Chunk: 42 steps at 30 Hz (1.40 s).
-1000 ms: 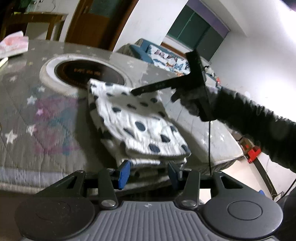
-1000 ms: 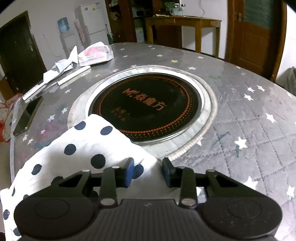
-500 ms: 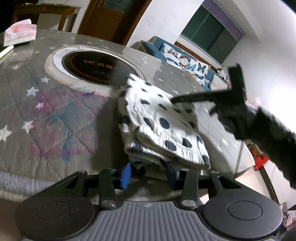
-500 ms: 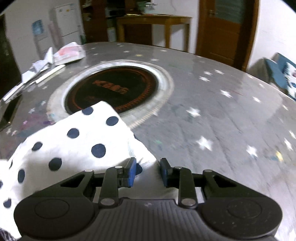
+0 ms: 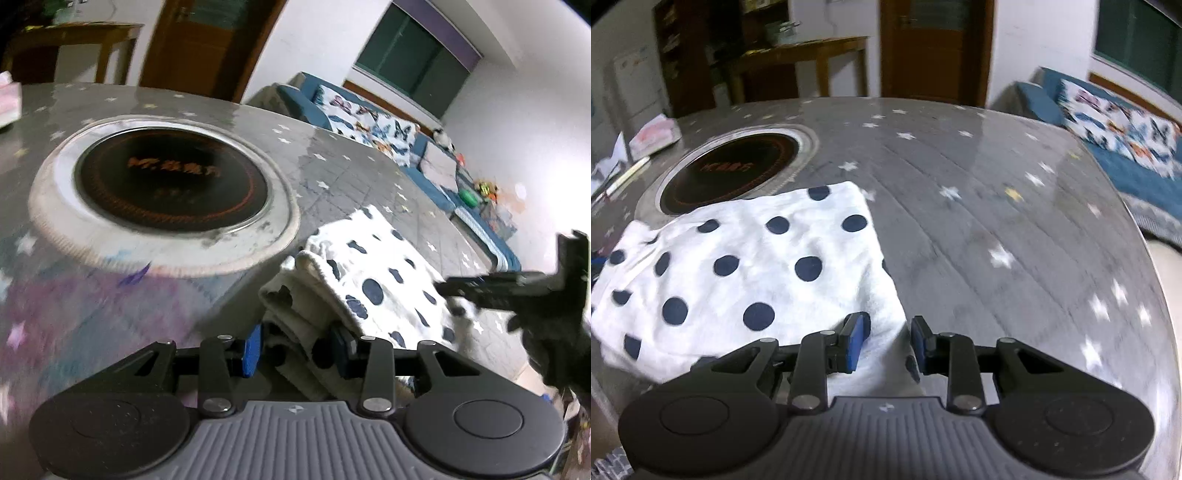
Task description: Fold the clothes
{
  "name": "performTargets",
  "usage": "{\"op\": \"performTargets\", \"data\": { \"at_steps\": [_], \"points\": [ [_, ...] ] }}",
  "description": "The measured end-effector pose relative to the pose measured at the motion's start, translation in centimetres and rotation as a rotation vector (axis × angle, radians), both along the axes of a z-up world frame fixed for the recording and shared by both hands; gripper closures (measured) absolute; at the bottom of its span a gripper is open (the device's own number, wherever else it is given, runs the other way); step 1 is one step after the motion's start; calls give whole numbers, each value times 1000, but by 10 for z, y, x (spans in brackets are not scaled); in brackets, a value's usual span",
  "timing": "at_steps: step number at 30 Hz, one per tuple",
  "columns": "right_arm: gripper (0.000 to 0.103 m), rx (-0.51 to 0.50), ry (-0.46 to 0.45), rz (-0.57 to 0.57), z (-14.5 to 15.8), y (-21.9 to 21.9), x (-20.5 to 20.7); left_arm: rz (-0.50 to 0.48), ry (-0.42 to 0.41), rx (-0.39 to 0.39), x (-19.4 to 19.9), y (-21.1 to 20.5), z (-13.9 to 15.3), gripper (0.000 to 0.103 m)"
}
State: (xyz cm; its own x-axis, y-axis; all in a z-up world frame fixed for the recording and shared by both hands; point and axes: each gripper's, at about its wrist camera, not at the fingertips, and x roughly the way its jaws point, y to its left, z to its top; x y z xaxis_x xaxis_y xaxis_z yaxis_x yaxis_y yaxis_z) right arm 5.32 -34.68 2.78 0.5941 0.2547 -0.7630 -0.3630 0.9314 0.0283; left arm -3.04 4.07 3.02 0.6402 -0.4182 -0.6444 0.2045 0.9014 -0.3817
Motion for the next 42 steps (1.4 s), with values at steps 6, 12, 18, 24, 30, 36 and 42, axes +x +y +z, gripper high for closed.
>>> {"op": "performTargets", "data": {
  "at_steps": [6,12,18,24,30,36,42],
  "points": [
    [75,-13,-85,32,13,-4,-33,-8,1,43,2,3,5,54],
    [64,17,-183,225,39,28,-59,63,-3,8,-7,10,16,34],
    [61,-14,-246,527,50,85,-98,92,-18,-32,-14,3,27,17],
    [57,-122,-278,730,33,135,-121,115,-27,-65,-18,-2,37,10],
    [58,-287,-340,847,8,166,-136,134,19,-101,-17,-11,33,4],
    [59,-412,-415,876,-9,181,-139,152,79,-158,-15,-17,26,3],
    [71,-404,-448,857,-14,186,-139,194,138,-239,-11,-16,17,3]
  ]
}}
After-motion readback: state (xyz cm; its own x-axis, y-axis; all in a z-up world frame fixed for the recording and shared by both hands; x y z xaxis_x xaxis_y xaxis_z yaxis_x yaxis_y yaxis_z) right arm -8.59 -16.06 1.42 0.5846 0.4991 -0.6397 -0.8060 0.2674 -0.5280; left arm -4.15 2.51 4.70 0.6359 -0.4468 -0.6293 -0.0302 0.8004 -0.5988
